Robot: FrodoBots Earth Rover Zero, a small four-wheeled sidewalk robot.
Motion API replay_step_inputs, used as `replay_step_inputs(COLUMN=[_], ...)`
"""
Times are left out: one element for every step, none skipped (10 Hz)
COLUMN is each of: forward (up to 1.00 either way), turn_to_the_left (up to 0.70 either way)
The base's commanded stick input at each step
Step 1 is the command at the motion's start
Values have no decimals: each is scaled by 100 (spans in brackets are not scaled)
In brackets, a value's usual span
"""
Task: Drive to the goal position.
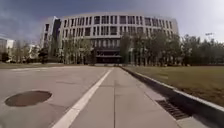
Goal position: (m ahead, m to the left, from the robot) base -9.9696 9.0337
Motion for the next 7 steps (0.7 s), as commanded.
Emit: replay_step_inputs(forward=[70,70,70,70,70,70,70], turn_to_the_left=[0,0,0,0,0,0,0])
